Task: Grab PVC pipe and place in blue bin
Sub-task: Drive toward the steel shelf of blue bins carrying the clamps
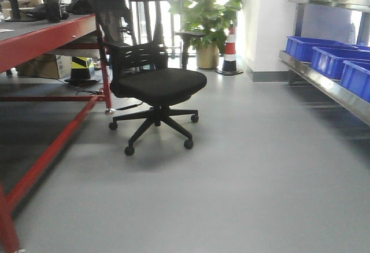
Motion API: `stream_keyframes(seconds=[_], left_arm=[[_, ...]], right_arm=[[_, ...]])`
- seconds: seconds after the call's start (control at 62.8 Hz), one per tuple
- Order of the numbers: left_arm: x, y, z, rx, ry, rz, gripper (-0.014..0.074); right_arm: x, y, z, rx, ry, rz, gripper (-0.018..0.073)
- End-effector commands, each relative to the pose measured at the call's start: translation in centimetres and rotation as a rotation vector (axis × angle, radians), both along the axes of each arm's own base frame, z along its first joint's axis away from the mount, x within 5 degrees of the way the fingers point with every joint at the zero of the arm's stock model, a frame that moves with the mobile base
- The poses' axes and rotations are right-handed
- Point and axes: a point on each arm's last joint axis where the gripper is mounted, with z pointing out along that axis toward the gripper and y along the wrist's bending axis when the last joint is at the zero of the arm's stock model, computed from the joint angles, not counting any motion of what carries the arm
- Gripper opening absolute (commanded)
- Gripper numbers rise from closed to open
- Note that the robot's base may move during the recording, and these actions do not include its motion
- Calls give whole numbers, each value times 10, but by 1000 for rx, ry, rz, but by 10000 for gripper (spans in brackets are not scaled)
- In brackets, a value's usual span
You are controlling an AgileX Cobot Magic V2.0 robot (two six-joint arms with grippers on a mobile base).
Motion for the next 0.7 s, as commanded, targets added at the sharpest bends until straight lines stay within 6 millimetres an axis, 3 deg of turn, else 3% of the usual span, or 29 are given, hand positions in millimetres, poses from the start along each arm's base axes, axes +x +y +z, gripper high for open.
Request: stream_keyframes(seconds=[0.0,0.684], left_arm=[[-2,1,4,-19,-31,6,-111],[-2,1,4,-19,-31,6,-111]], right_arm=[[-2,0,2,-2,-27,0,-168],[-2,0,2,-2,-27,0,-168]])
